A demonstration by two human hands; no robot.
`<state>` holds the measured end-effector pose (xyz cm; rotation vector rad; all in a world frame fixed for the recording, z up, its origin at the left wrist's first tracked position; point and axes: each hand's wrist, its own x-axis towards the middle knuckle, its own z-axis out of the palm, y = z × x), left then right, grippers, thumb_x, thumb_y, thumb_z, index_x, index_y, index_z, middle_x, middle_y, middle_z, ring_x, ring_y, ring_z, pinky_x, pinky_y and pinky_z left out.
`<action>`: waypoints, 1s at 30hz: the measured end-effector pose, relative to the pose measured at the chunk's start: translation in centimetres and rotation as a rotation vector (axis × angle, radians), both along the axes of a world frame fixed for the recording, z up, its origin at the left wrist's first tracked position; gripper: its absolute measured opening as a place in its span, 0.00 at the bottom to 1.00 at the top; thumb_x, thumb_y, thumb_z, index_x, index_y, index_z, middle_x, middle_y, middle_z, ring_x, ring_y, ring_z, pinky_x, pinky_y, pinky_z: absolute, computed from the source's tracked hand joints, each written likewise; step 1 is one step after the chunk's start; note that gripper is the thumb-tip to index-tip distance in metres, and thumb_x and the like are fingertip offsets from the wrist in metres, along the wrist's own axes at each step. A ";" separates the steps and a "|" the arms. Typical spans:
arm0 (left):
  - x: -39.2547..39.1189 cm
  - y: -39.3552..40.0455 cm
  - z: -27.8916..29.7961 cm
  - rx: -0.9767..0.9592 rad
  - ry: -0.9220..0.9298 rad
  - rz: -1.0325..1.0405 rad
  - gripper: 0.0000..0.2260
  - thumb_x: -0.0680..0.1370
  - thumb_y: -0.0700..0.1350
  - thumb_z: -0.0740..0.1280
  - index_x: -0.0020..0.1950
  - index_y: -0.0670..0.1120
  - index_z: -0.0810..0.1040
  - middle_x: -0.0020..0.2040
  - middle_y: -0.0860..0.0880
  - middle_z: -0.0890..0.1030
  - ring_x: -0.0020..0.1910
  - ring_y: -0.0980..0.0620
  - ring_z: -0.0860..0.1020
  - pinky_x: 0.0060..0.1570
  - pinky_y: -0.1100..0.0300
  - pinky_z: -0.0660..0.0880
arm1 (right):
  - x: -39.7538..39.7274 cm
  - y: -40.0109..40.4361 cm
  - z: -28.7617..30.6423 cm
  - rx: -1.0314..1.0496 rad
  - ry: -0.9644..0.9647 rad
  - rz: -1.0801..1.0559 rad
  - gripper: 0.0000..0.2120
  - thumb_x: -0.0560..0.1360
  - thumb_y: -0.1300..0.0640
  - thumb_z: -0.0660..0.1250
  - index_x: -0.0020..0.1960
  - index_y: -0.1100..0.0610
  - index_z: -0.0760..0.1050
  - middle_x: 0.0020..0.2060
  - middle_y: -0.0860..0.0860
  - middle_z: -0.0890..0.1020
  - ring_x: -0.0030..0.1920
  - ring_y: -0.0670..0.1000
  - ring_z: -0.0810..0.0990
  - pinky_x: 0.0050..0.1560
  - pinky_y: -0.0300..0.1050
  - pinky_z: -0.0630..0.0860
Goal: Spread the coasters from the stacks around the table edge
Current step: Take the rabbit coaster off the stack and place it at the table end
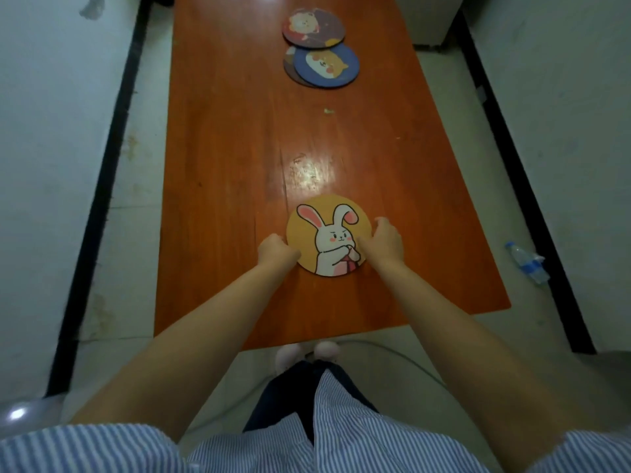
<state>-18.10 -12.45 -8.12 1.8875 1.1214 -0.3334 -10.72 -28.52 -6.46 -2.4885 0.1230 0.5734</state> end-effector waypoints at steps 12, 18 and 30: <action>-1.9 -2.4 -0.8 0.149 -0.060 -0.007 0.02 0.75 0.41 0.64 0.45 0.43 0.74 0.41 0.46 0.75 0.40 0.47 0.73 0.37 0.56 0.69 | -0.9 -2.7 -0.9 -0.101 0.053 -0.116 0.07 0.73 0.54 0.66 0.47 0.54 0.79 0.49 0.53 0.83 0.52 0.56 0.77 0.56 0.51 0.66; -2.5 -2.6 -1.5 0.228 -0.085 -0.047 0.08 0.75 0.42 0.65 0.53 0.41 0.74 0.50 0.42 0.79 0.45 0.47 0.75 0.40 0.56 0.72 | -1.0 -2.9 -0.8 -0.190 -0.086 0.067 0.12 0.73 0.53 0.67 0.55 0.56 0.75 0.50 0.54 0.81 0.53 0.56 0.78 0.56 0.50 0.67; -6.3 5.0 1.0 0.762 -0.009 -0.636 0.10 0.77 0.47 0.60 0.53 0.43 0.74 0.53 0.44 0.76 0.51 0.46 0.74 0.46 0.56 0.74 | -3.6 6.4 0.4 -0.151 -0.399 0.614 0.12 0.70 0.67 0.62 0.51 0.63 0.77 0.51 0.58 0.78 0.54 0.59 0.74 0.50 0.51 0.69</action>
